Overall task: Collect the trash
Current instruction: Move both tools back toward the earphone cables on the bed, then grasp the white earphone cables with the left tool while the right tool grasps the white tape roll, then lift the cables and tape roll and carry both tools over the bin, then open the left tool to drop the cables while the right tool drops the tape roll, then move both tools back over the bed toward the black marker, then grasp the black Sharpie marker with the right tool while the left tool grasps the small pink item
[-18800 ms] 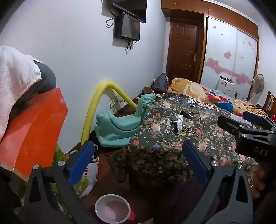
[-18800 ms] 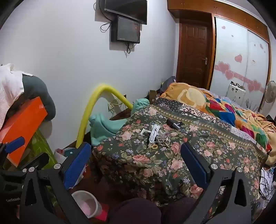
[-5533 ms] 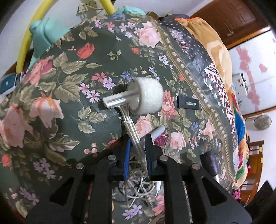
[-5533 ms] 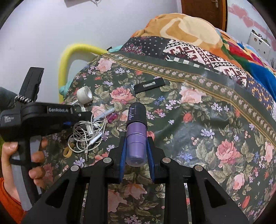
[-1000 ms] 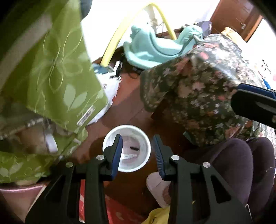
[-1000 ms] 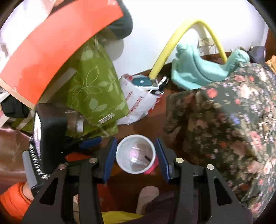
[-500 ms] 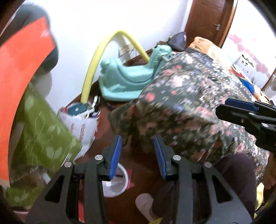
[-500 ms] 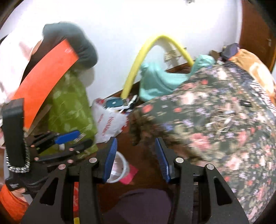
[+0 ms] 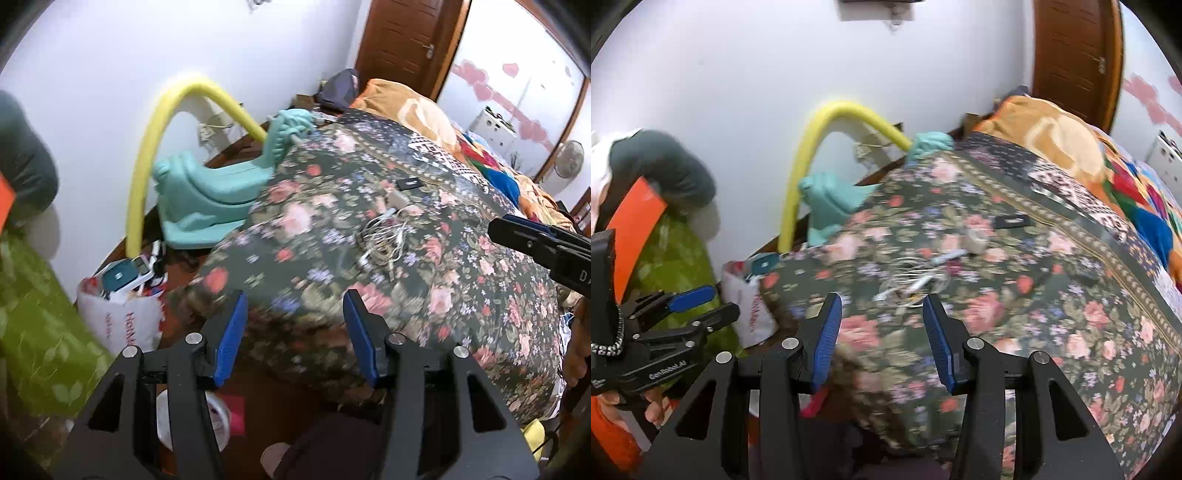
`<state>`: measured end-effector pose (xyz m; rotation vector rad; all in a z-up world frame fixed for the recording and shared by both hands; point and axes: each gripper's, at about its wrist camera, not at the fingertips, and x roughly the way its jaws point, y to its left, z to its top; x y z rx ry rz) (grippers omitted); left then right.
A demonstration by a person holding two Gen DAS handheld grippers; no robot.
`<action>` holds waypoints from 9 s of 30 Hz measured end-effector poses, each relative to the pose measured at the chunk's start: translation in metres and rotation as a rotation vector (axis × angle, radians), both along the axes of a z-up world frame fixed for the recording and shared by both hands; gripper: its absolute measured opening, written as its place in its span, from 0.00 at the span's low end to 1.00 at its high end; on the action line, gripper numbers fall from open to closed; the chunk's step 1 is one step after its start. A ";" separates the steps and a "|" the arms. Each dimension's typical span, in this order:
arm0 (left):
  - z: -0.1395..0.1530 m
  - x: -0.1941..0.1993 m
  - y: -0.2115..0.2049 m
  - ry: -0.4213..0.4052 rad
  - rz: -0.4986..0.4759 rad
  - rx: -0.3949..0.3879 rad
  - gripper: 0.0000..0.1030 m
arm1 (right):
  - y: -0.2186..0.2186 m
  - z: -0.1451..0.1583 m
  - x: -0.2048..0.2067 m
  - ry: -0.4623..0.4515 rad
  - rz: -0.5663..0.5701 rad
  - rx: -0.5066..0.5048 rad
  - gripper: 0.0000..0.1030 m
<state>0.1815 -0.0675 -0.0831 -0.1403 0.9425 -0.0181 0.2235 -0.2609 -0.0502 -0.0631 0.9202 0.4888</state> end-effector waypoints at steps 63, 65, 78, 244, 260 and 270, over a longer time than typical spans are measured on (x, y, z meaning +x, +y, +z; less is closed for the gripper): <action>-0.061 0.118 -0.093 0.087 -0.113 -0.048 0.36 | -0.076 -0.077 0.086 0.152 -0.133 0.095 0.33; -0.046 0.112 -0.091 0.058 -0.112 -0.046 0.36 | -0.075 -0.069 0.080 0.140 -0.131 0.098 0.33; 0.009 0.078 -0.077 -0.065 -0.111 -0.034 0.36 | -0.065 -0.028 0.046 0.059 -0.102 0.109 0.33; 0.002 -0.008 0.030 0.014 0.152 -0.039 0.39 | 0.019 -0.015 0.036 0.021 0.109 -0.010 0.52; -0.068 0.107 -0.064 0.166 -0.021 -0.131 0.39 | -0.030 -0.084 0.126 0.121 0.075 -0.071 0.52; -0.105 0.134 -0.091 0.206 -0.031 -0.095 0.33 | -0.001 -0.136 0.171 0.359 0.033 0.109 0.52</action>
